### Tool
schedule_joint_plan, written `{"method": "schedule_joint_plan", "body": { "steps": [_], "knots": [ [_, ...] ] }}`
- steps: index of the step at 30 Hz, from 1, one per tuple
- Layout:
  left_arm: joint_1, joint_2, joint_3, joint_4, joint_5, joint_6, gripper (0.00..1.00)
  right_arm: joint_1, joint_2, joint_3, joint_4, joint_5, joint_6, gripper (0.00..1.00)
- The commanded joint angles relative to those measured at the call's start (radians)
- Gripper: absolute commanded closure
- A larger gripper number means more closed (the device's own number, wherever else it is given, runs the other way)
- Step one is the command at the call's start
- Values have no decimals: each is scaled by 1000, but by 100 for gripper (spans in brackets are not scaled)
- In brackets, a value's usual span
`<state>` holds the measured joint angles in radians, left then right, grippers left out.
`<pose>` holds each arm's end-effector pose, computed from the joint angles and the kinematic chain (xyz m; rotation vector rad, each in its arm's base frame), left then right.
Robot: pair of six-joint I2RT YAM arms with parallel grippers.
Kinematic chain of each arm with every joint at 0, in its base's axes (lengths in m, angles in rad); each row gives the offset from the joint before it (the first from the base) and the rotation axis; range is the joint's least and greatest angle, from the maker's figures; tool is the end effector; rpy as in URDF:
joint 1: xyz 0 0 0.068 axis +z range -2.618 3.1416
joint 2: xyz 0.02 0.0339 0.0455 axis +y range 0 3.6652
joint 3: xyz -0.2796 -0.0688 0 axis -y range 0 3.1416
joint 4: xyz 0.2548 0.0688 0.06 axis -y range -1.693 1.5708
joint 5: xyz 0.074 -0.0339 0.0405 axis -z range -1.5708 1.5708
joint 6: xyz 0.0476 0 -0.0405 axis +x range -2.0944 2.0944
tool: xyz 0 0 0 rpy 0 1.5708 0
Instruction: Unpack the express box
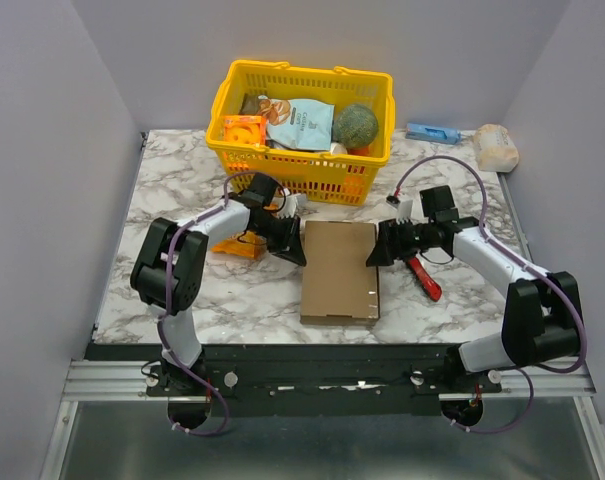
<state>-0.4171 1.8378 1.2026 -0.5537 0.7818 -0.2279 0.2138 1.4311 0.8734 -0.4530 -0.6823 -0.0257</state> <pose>0.3289 -0.1824 0.1803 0.4810 2.7349 -1.2515 0.2750 0.0904 0.2124 -0.5505 2.4445 0.9484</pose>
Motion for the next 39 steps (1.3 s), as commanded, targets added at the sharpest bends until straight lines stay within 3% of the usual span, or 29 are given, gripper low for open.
{"method": "schedule_joint_plan", "body": {
  "steps": [1,4,9,12,15,19,20,23,26,33,39],
  "knots": [
    [38,67,3,55,69,-50,92,-7,11,5,48,-166,52,30],
    [73,104,3,60,86,-47,100,-4,15,30,50,-235,73,35],
    [109,138,-17,61,103,-36,100,24,20,96,70,-276,115,40],
    [116,144,-20,57,86,-21,100,25,-11,127,47,-172,124,45],
    [118,164,-11,26,67,4,100,19,-58,148,10,-85,96,43],
    [118,204,0,15,57,22,100,18,-110,127,7,309,113,37],
    [118,210,5,14,54,28,100,4,-107,118,8,308,107,32],
    [118,228,9,0,25,47,100,-28,-58,85,7,146,118,22],
    [121,225,0,-3,-1,58,100,-34,-14,73,11,-45,132,20],
    [135,225,-8,-32,-56,88,100,-34,83,96,-32,-58,40,15],
    [150,239,-5,-74,-76,125,100,-31,167,119,5,-321,88,14]
  ]
}}
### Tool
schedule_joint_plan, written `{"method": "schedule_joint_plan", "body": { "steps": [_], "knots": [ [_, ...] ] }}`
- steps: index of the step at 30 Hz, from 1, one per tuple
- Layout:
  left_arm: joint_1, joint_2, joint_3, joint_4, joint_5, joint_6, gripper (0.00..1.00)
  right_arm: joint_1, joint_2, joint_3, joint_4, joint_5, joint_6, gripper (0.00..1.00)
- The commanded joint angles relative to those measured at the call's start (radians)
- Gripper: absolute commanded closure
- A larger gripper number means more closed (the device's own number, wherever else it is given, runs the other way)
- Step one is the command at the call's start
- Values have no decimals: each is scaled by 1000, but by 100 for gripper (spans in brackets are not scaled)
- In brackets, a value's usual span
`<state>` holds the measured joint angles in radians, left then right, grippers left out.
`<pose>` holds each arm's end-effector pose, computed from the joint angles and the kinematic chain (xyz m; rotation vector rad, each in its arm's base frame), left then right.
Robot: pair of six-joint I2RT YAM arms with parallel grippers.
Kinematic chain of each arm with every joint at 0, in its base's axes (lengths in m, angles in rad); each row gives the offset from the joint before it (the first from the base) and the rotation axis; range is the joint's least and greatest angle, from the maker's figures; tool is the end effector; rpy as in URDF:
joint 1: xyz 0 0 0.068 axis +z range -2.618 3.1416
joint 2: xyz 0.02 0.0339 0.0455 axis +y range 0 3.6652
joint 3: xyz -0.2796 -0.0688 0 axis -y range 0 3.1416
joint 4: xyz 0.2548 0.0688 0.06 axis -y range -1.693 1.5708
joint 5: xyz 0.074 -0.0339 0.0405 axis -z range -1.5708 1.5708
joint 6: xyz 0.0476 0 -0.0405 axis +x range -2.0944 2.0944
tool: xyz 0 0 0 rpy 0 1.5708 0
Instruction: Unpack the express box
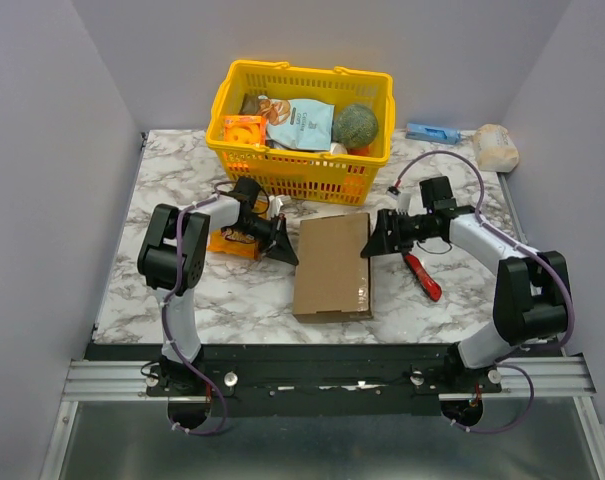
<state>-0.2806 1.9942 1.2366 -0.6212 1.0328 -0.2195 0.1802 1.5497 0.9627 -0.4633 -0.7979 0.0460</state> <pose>0.3538 -0.1445 0.1403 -0.2258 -2.6452 1.5215 0.3016 0.0896 0.2088 -0.4473 2.4738 1.1215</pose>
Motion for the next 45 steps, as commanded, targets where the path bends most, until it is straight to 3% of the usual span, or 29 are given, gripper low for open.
{"method": "schedule_joint_plan", "body": {
  "steps": [1,9,22,32,38,45],
  "knots": [
    [14,92,-37,-8,-324,117,100,2,59,39,41,-237,46,14],
    [4,150,21,-18,-313,109,100,38,115,105,64,-386,104,15],
    [-62,192,98,74,-313,26,91,113,76,277,-44,-192,74,19],
    [-62,88,52,72,-313,29,88,116,107,289,-43,-69,31,20],
    [-62,46,50,20,-341,48,84,131,144,337,-35,29,0,26],
    [-32,-61,15,-84,-430,169,85,173,207,432,-43,189,-101,42]
  ]
}}
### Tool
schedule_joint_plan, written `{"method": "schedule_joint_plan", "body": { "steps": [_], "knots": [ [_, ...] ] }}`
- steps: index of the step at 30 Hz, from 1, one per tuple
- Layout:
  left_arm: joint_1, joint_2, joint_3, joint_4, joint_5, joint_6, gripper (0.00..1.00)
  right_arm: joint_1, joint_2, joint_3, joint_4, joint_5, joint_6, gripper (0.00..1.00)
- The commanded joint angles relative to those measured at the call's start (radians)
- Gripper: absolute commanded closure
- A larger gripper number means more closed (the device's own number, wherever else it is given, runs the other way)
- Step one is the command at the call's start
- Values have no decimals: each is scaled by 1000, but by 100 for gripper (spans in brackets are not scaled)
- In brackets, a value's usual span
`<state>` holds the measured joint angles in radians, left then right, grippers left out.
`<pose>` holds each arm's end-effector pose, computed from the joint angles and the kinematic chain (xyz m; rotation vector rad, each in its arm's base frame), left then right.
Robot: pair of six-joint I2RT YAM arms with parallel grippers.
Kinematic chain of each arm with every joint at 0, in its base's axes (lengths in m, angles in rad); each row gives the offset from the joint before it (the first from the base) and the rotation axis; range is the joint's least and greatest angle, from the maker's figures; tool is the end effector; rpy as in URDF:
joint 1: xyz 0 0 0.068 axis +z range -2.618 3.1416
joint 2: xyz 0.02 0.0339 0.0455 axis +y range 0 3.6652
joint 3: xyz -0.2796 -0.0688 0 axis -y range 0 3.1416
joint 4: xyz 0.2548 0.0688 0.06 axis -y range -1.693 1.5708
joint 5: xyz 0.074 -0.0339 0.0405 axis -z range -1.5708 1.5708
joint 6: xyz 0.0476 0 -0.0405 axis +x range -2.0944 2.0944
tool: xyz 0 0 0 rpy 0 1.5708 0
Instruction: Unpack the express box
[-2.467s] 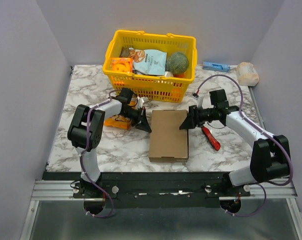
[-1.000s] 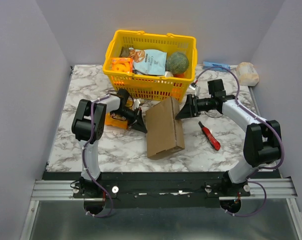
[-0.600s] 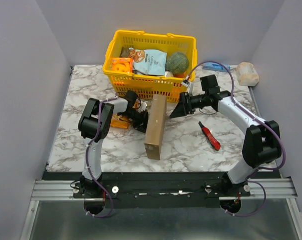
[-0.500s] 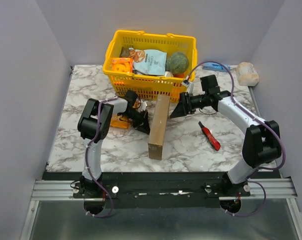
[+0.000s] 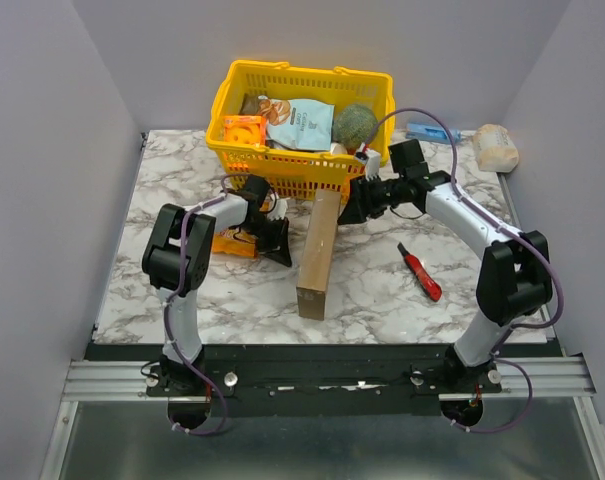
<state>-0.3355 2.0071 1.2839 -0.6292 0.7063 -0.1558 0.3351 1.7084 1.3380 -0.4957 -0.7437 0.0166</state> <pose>0.3607 -0.1585 0.1357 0.3771 2.8792 -1.1147 0.3560 0.1581 0.2711 -0.7121 2.2884 1.0635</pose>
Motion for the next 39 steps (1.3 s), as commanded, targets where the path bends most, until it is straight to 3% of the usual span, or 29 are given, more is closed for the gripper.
{"method": "schedule_joint_plan", "body": {
  "steps": [1,4,8,12,19,23,26,28,32,33,36,37,39],
  "knots": [
    [30,-96,-41,-85,-113,122,88,24,66,67,-10,147,-84,43],
    [47,-155,-72,-113,-49,226,95,50,105,107,-6,164,-99,45],
    [46,-278,-141,-107,217,436,95,97,151,171,0,162,-104,45],
    [38,-415,-283,17,340,564,95,136,201,237,3,159,-104,45],
    [-92,-594,-412,195,239,651,91,180,310,346,6,112,-93,45],
    [-137,-660,-436,165,216,660,88,200,365,411,22,34,-81,43],
    [-126,-752,-410,24,185,740,84,202,331,437,20,131,-78,41],
    [-94,-839,-374,-32,173,800,82,199,277,406,13,275,-101,36],
    [-50,-918,-299,-147,136,890,79,162,117,270,-1,426,-130,30],
    [-43,-927,-270,-150,109,895,79,157,46,236,-4,476,-138,27],
    [10,-935,-241,-17,59,713,76,137,-83,74,-21,517,-207,25],
    [33,-926,-238,109,18,537,72,136,-119,32,-41,514,-239,26],
    [116,-900,-215,228,-22,379,70,136,-182,-106,-66,433,-375,31]
  ]
}}
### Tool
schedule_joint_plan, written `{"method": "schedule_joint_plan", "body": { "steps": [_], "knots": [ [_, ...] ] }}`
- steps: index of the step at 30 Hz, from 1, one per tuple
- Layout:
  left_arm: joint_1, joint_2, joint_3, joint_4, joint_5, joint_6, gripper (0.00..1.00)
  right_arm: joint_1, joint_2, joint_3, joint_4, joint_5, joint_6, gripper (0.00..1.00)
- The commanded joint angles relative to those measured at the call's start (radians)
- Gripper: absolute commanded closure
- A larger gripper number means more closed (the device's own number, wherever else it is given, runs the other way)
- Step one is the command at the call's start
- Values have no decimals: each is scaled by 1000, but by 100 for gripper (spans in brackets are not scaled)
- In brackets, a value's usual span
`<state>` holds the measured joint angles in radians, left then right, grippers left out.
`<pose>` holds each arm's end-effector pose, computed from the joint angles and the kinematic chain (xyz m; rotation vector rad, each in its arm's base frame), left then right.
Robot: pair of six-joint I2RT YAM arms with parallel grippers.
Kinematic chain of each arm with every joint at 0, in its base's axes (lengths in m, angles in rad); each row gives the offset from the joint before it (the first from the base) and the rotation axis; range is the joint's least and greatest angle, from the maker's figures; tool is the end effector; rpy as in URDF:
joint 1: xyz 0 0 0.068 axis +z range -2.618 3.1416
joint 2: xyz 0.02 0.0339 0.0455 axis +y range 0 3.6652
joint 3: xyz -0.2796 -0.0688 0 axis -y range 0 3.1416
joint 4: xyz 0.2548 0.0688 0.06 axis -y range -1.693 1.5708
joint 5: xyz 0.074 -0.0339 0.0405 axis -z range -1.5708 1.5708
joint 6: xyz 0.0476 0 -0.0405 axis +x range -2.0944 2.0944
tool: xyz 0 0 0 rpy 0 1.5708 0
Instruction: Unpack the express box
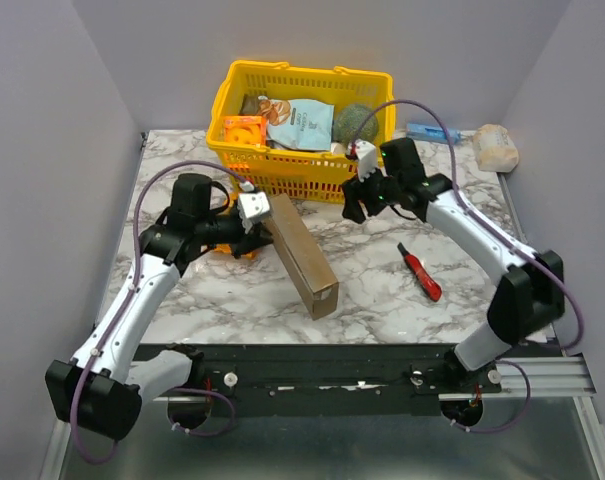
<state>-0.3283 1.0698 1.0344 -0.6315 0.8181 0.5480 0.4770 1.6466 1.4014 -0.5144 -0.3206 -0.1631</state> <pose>0.2029 -0.1058 0.3438 1.2619 1.6752 -0.7751 0.3390 0.1921 0.3066 -0.8890 2.1667 0.5299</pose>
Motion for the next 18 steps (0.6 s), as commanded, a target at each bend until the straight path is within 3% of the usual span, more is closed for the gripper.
{"method": "schedule_joint_plan", "body": {
  "steps": [1,5,8,11,18],
  "knots": [
    [138,76,47,328,-123,-405,68,-6,-187,-212,-68,-32,-252,32],
    [264,231,142,484,-111,-742,67,-5,-345,-444,-88,-217,-528,39],
    [298,364,251,454,-160,-766,71,9,-422,-582,-67,-317,-646,43],
    [308,436,293,449,-163,-744,75,54,-412,-650,13,-307,-630,40],
    [308,447,101,564,-116,-660,79,124,-332,-642,230,-354,-392,34]
  ]
}}
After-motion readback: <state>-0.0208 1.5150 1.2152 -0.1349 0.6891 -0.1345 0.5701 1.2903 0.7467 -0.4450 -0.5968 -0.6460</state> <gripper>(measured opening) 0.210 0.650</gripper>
